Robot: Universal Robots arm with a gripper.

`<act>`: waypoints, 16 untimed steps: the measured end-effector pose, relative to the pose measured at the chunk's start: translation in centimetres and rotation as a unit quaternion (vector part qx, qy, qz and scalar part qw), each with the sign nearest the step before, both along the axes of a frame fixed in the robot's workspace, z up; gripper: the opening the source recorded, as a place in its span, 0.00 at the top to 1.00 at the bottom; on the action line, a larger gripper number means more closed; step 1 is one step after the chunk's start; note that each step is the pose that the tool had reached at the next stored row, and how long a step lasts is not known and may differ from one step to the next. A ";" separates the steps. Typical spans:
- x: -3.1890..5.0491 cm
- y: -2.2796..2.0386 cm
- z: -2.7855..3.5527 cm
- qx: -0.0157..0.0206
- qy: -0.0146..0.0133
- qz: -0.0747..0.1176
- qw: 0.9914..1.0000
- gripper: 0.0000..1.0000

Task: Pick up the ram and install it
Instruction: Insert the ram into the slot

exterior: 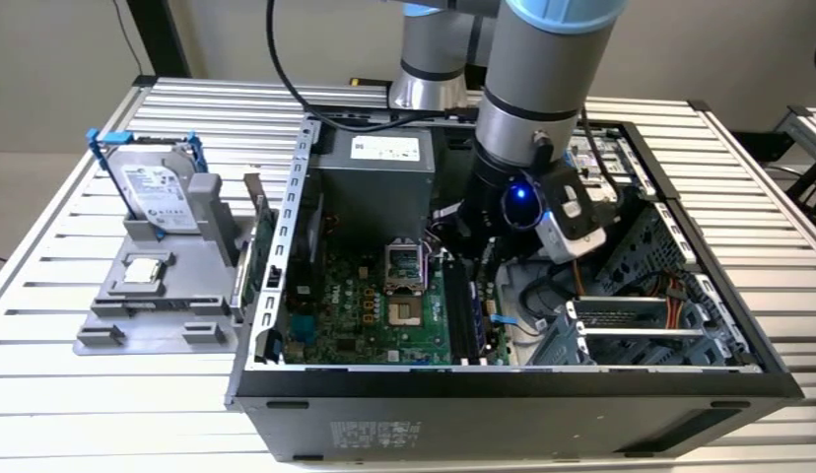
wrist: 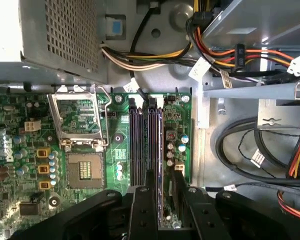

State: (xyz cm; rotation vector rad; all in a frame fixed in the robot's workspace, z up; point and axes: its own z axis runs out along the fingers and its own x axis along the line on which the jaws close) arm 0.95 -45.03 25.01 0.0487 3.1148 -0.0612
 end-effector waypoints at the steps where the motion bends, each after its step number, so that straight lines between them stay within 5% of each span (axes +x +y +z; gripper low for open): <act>1: 0.00 0.00 0.01 0.000 0.000 0.000 1.000 1.00; 14: -0.02 -0.01 0.20 0.000 0.000 0.000 1.000 1.00; 16: -0.02 -0.05 0.21 0.004 0.000 0.001 1.000 1.00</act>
